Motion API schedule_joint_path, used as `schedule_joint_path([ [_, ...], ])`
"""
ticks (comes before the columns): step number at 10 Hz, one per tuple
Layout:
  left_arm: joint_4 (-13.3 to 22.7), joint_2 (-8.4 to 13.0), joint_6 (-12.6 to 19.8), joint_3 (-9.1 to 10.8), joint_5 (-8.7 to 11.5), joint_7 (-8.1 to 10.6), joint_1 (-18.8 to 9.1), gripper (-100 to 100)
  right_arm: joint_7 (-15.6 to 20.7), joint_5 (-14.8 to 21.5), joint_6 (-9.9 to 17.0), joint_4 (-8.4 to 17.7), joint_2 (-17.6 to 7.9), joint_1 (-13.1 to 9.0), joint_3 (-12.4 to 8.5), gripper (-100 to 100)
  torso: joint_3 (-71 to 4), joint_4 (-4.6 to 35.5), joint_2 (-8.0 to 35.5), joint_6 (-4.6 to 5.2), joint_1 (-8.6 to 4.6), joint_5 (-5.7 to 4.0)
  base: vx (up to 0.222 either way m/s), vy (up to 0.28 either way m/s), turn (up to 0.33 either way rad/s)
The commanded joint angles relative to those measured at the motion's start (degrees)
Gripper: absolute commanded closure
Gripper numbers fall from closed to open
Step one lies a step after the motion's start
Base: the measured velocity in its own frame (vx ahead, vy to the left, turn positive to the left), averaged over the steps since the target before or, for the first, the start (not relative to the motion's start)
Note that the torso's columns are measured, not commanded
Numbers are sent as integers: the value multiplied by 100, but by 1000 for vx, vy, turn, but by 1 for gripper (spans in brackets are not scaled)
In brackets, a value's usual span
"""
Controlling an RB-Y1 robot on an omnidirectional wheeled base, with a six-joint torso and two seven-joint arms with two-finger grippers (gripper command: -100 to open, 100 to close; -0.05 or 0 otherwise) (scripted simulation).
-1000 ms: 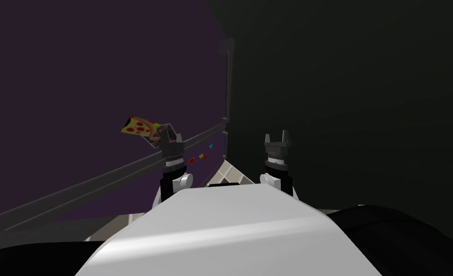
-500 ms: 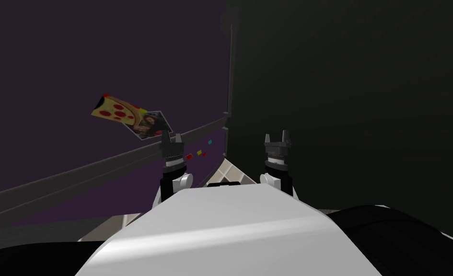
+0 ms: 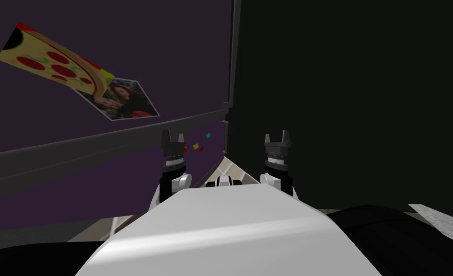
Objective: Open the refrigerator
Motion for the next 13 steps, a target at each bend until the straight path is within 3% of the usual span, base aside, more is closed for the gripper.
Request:
schedule_joint_path([
  [1,16,460,206,-36,-24,31,-79,-100,0,0,0,0,0,0,0,0,-27,16,13,0,-1,0,27,2,-43],
  [3,47,675,429,-65,-46,65,-182,-100,0,0,0,0,0,0,0,0,-30,23,22,0,-3,-1,33,-3,-53],
  [6,97,830,849,-121,-89,130,-373,-100,0,0,0,0,0,0,0,0,-30,24,22,0,-2,-1,45,-3,-65],
  [13,188,878,1898,-260,-194,293,-849,-100,0,0,0,0,0,1,0,0,-32,23,21,-2,0,-1,50,0,-71],
])
